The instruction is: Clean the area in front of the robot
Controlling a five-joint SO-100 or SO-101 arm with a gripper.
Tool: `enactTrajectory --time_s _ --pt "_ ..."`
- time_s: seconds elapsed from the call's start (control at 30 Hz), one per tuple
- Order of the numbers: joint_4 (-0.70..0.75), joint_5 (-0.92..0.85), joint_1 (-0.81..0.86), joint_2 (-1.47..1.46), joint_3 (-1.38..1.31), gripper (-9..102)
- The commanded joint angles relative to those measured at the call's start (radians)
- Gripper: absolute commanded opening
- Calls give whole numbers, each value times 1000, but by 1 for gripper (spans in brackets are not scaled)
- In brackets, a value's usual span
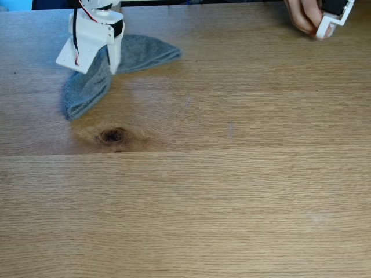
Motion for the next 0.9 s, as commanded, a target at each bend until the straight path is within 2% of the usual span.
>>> enactTrajectory --time_s 0.0,0.07,0.2,0.37,0.5,0.63,0.73,0.87 --pt "18 -2 17 9 -31 4" --pt "31 6 12 67 -31 1" --pt "97 26 -8 275 -38 0" --pt "272 94 -71 670 -46 0" --pt "515 147 -256 950 -46 0" --pt "718 121 -532 1115 -35 0" --pt "765 121 -727 1123 -29 0" --pt "753 153 -876 1012 -28 0"
